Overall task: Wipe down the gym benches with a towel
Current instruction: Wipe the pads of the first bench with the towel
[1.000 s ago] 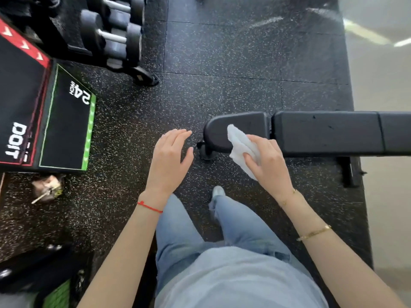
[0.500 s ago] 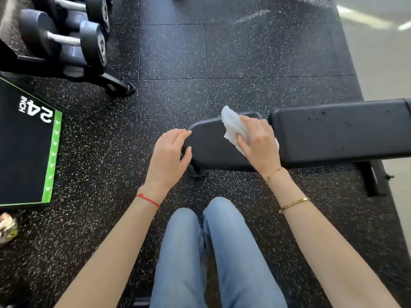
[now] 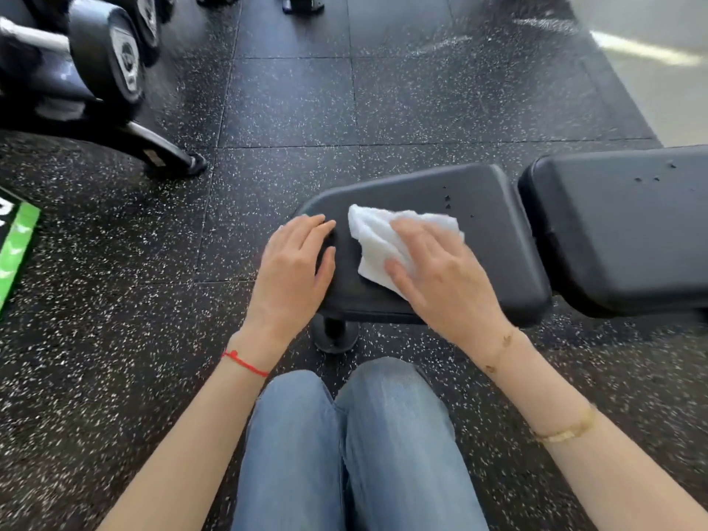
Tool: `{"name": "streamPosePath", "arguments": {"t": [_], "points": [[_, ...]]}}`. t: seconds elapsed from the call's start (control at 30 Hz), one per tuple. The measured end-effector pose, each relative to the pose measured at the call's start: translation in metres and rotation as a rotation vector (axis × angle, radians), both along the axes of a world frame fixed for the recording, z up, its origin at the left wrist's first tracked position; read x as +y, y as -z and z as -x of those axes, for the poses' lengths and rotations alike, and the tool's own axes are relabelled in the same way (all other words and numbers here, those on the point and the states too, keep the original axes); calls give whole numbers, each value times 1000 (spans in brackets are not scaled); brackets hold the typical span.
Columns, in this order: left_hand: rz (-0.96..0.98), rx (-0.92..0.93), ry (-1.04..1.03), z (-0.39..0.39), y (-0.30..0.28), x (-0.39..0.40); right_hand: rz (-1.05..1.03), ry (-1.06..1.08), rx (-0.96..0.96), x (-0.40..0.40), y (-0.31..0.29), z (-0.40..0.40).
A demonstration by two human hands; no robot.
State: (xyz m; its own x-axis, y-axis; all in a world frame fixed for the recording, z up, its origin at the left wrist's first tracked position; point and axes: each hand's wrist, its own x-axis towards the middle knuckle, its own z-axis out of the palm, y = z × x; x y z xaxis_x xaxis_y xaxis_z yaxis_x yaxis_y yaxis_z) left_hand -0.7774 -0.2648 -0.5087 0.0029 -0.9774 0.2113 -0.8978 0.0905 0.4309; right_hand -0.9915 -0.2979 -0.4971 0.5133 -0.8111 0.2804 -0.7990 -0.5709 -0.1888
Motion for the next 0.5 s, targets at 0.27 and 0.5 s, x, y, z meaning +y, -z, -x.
{"name": "streamPosePath", "arguments": {"t": [0.27, 0.5], "points": [[22, 1, -60, 11, 12, -19, -253, 115, 415, -50, -5, -14], [42, 20, -112, 15, 17, -26, -229, 126, 335, -24, 2, 19]]}}
